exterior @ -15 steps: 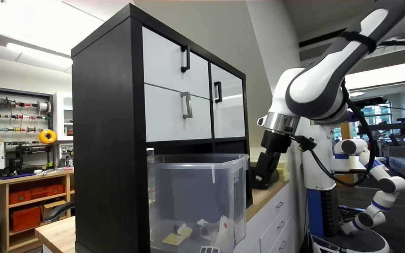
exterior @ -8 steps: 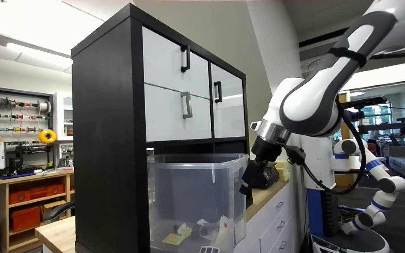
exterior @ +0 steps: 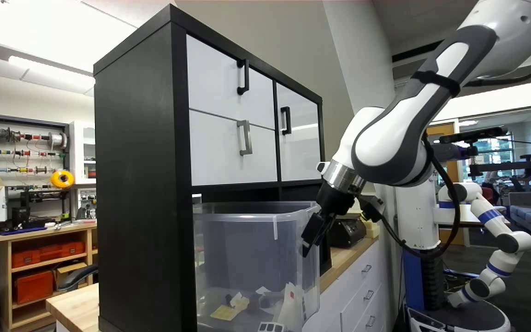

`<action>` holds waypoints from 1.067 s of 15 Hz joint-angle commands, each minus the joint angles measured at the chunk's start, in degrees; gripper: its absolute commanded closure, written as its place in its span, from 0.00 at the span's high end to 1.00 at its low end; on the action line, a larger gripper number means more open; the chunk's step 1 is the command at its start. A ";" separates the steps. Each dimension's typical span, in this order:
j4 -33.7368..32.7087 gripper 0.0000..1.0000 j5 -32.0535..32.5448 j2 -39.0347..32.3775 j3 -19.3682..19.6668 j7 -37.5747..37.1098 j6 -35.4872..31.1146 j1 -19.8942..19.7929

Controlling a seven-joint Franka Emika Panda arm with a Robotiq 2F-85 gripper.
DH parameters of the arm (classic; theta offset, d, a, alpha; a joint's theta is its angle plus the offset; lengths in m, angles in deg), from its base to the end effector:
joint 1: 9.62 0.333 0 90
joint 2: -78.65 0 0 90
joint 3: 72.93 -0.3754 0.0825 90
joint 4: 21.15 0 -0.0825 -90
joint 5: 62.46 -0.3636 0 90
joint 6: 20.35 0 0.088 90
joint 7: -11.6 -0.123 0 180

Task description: Push the box under the cabinet

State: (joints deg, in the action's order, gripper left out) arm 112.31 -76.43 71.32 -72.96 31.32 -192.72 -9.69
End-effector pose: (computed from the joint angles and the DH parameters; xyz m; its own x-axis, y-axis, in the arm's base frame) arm 0.5612 -0.0175 0.4052 0.8438 0.1016 0.5270 0.1030 -0.9943 0.0267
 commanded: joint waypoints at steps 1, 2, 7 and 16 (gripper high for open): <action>-4.74 1.00 -0.30 -3.75 -0.51 0.94 -1.44 -0.17; -5.78 1.00 -0.05 -4.58 -0.45 0.64 -1.31 -0.09; -11.29 1.00 0.96 -8.74 0.11 -0.96 -0.42 0.77; -20.43 1.00 8.55 -15.47 -0.28 -10.67 0.91 1.73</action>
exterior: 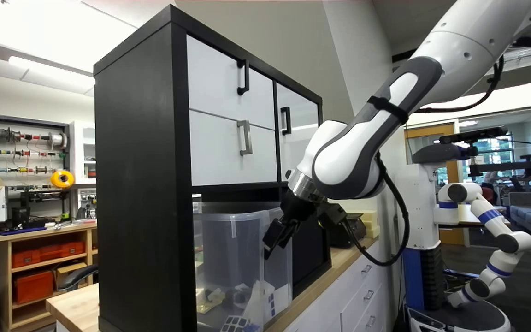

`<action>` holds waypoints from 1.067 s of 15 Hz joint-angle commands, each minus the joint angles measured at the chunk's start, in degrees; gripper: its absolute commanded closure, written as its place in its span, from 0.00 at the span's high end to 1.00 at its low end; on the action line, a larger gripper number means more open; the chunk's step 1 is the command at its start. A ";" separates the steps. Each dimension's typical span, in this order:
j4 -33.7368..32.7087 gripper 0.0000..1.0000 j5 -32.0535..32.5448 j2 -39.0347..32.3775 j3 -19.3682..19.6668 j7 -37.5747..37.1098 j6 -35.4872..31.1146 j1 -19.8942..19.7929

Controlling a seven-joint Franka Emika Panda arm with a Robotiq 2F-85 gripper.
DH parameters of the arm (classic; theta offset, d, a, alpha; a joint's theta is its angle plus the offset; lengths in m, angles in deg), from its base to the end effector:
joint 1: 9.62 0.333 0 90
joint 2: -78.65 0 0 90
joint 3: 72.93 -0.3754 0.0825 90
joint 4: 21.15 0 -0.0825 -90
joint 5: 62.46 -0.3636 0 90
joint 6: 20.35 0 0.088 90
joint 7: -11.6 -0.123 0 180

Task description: Push the box under the cabinet

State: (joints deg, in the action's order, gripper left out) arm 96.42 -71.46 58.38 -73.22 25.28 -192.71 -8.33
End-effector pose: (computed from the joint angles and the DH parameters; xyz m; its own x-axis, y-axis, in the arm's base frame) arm 0.6543 0.0067 0.3903 0.8167 0.1042 0.5676 0.1072 -0.9938 0.0283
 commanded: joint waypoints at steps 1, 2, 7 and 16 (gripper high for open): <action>-5.32 1.00 4.46 -3.09 -0.03 -5.74 0.97 0.46; -6.17 1.00 5.26 -3.60 0.04 -6.71 1.11 0.62; -8.15 1.00 7.68 -4.76 0.47 -9.38 1.67 0.82; 1.07 1.00 9.47 4.52 2.99 -11.91 18.39 -0.55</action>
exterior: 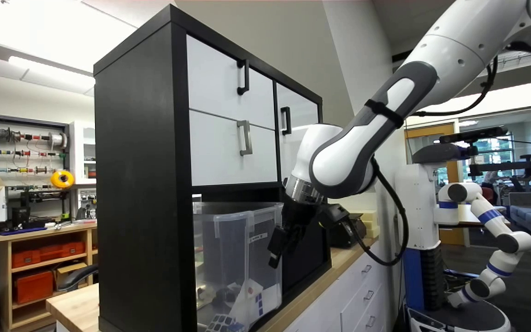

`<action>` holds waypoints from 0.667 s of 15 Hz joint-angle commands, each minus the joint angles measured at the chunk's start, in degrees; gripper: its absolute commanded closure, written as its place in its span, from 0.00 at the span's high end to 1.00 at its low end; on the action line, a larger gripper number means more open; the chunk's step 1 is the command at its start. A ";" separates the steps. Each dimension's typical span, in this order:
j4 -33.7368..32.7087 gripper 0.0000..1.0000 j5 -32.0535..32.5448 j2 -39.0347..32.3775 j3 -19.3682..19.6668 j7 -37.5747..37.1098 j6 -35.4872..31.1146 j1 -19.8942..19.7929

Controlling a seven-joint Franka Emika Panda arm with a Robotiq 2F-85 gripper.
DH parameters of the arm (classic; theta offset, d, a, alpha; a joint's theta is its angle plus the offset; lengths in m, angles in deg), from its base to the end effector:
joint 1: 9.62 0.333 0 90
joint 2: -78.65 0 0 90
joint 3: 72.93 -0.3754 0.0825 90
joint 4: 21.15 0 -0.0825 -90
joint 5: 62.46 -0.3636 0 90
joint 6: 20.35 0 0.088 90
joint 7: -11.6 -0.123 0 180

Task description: Push the box under the cabinet

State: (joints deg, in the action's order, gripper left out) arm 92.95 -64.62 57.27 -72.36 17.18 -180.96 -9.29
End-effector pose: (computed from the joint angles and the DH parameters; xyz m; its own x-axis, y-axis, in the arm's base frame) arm 0.6593 -0.0037 0.3771 0.9034 0.0602 0.4246 0.0577 -0.9982 0.0186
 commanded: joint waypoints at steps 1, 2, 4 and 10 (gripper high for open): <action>4.96 1.00 3.98 6.57 3.25 -5.37 9.41 0.93; 5.14 1.00 5.26 7.47 3.88 -6.68 12.46 1.12; 5.15 1.00 8.40 9.16 4.87 -9.68 18.83 1.43; 5.30 1.00 12.10 13.24 3.65 -13.92 34.50 0.78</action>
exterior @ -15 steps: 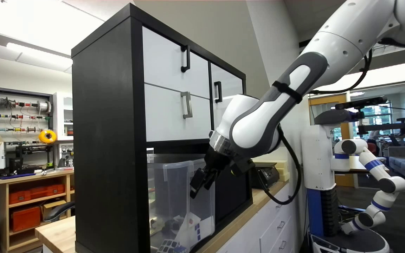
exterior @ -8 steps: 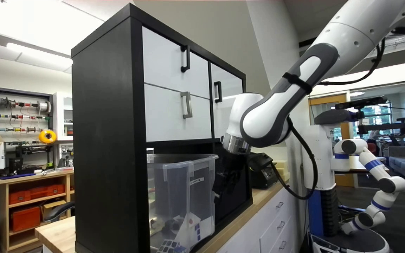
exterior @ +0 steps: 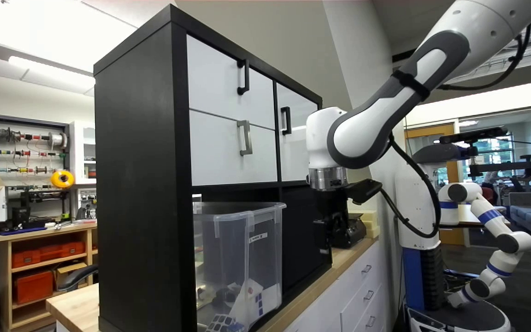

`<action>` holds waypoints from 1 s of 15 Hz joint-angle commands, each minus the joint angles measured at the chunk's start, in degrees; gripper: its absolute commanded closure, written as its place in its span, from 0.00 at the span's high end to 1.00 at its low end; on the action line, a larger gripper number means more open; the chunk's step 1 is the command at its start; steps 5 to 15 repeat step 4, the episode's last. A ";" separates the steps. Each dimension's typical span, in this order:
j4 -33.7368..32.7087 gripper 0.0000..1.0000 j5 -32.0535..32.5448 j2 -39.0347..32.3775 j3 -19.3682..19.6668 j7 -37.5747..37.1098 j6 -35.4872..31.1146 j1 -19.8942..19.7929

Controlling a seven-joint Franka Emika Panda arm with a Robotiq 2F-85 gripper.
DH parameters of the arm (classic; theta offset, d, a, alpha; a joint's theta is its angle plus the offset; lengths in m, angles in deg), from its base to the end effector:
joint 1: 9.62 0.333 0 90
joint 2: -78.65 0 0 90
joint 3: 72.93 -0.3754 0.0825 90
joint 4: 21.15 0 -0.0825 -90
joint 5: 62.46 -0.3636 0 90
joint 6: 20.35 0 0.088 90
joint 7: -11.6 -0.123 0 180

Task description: Push the box under the cabinet

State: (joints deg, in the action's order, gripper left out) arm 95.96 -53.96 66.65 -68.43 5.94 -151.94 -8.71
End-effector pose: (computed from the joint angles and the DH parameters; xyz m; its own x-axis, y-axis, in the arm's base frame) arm 0.5850 -0.0396 0.3993 0.9970 -0.0599 0.0494 -0.0658 -0.9898 0.1266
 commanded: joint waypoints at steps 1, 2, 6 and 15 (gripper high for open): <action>2.25 1.00 1.72 4.30 -0.37 -3.24 7.04 0.17; -0.02 1.00 0.20 1.14 -0.82 -0.52 4.16 -0.58; 0.06 1.00 0.25 1.77 -0.89 -1.05 5.73 -0.59; 0.06 1.00 0.25 1.77 -0.89 -1.05 5.73 -0.59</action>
